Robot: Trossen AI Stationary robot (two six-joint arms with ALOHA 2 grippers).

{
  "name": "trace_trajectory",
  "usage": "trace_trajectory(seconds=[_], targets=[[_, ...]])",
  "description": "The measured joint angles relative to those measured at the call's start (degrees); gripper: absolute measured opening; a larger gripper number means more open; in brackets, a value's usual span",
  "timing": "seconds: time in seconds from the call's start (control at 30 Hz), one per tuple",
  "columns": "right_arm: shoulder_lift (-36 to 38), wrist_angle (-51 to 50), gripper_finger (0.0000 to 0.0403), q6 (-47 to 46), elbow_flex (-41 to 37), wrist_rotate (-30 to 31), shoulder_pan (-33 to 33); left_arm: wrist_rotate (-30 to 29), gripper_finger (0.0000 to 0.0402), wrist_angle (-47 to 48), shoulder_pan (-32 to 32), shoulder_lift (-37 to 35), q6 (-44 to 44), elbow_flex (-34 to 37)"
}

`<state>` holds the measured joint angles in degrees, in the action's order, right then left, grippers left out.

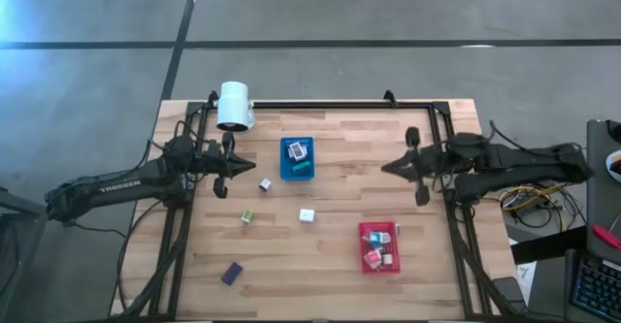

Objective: Pick & Place Office items
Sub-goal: Put the white charger adapter into the red bin

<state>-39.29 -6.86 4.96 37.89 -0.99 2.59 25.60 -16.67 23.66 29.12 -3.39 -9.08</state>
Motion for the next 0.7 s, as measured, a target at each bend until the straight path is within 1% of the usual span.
trace_trajectory(seconds=[0.17, 0.27, 0.37, 0.47, 0.7], targets=[[9.2, 10.0, 0.0008, -3.0, -10.8, -8.2, -9.4, 0.0, 0.0005, 0.0, 0.0, 0.0, 1.1, 0.0], [11.9, 13.5, 0.0008, -5.4, -15.8, -12.4, -14.6, 0.0, 0.0005, 0.0, 0.0, 0.0, 1.3, 0.1], [12.7, 16.8, 0.0008, -6.3, -19.8, -16.0, -18.3, 0.0, 0.0005, 0.0, 0.0, 0.0, 1.5, 0.5], [13.1, 21.3, 0.0008, -5.0, -23.0, -19.9, -20.0, 0.0, 0.0005, 0.0, 0.0, 0.0, 1.8, 1.3], [16.1, 26.7, 0.0008, -3.6, -28.6, -19.9, -20.6, 0.0, 0.0005, 0.0, 0.0, 0.0, 2.8, 1.8]])
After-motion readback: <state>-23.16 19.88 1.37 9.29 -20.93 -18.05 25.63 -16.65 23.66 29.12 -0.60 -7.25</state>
